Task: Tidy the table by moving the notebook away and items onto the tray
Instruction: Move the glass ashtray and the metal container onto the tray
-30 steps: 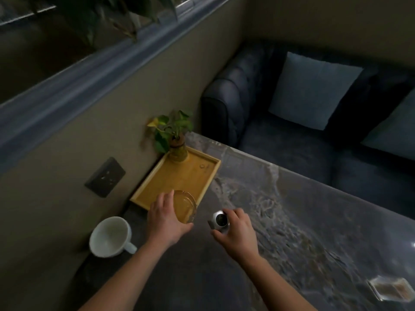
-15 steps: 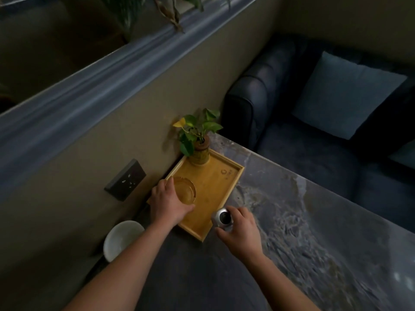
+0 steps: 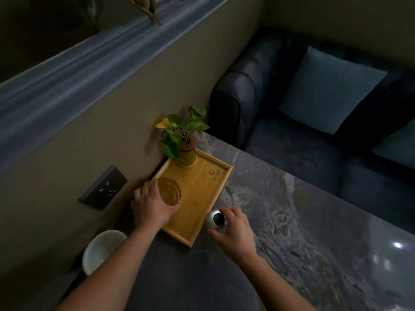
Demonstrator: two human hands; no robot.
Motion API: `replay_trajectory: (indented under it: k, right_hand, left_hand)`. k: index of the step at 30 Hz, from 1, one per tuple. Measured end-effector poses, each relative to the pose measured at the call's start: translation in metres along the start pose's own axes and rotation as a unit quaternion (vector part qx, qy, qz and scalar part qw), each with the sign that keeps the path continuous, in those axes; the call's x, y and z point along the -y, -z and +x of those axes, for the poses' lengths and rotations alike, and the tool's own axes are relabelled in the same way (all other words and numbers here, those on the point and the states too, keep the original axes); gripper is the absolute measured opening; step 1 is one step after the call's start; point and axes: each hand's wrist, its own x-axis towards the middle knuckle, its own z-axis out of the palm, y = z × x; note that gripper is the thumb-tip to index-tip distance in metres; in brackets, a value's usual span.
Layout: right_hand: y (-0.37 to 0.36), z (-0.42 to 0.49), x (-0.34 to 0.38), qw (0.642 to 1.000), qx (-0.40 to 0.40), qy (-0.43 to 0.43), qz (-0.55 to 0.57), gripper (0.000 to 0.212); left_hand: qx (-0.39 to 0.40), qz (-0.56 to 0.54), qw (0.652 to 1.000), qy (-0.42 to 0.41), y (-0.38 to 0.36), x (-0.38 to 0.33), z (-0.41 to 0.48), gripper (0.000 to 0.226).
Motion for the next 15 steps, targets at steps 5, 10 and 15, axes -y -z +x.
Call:
replay_trajectory:
  k: [5,10,15]
  right_hand:
    - [0.003,0.0,-0.001,1.0,-0.002,0.002,0.006,0.055]
    - [0.01,-0.001,-0.004,1.0,0.004,0.007,0.008,0.057]
    - [0.017,0.002,-0.005,1.0,0.014,0.014,-0.004,0.059]
  left_hand:
    - [0.038,-0.023,0.999,0.019,0.004,-0.002,-0.004,0.119]
    - [-0.099,-0.058,0.992,-0.057,0.004,-0.013,-0.038,0.092]
    - [-0.141,-0.063,0.961,-0.228,-0.037,-0.021,-0.095,0.052]
